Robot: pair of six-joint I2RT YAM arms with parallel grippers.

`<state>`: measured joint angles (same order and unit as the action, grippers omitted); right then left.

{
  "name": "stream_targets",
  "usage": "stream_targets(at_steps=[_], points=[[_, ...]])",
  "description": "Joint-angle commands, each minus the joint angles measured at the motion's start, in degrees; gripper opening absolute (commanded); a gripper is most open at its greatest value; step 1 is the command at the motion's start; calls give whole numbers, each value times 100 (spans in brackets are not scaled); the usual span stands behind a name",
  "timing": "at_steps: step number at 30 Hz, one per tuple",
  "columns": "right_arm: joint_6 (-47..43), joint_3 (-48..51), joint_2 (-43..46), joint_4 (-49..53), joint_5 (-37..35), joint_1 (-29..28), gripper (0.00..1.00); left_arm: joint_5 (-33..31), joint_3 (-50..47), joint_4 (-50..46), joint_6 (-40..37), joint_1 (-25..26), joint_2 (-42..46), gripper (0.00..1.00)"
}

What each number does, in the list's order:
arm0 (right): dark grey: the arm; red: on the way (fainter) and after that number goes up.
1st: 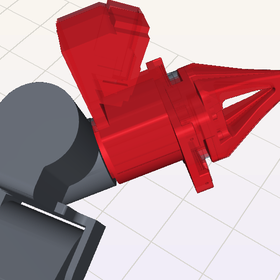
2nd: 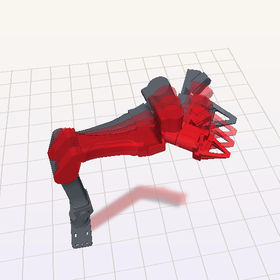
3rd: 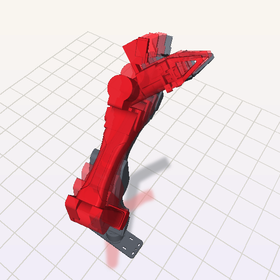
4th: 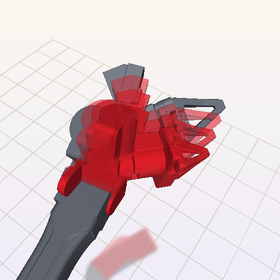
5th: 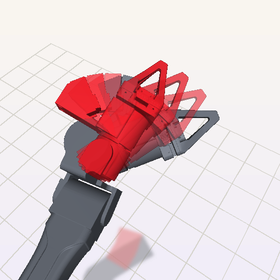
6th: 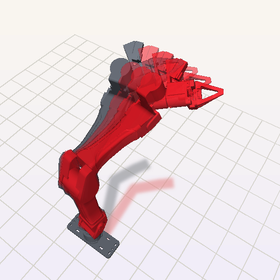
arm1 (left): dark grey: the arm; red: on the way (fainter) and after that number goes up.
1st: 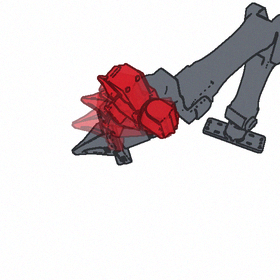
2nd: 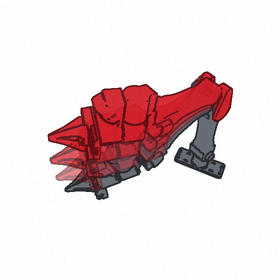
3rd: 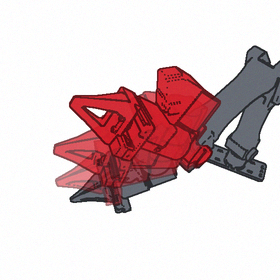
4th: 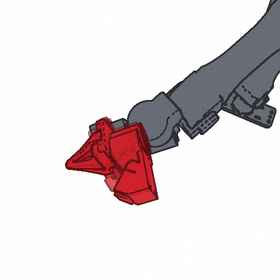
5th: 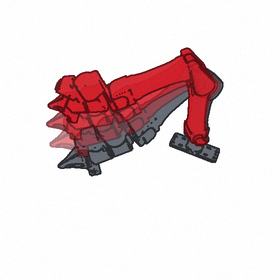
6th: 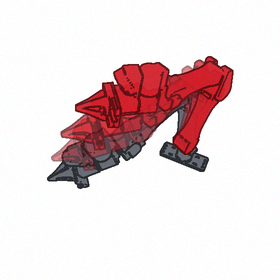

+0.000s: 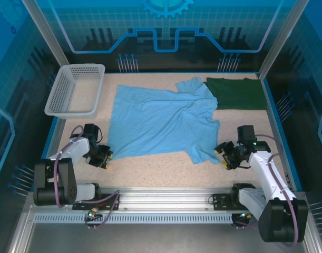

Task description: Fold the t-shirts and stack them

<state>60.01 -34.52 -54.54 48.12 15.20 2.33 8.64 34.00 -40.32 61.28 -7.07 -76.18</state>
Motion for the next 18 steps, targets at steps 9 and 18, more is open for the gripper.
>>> stream_targets(at_steps=[9, 18], points=[[686, 249, -589, 118, -31, 207, 60, -30, 271, 1396, -497, -117, -582, 6], [1297, 398, -1124, -598, 148, 184, 58, -213, 378, 1137, -830, -113, -490, 0]])
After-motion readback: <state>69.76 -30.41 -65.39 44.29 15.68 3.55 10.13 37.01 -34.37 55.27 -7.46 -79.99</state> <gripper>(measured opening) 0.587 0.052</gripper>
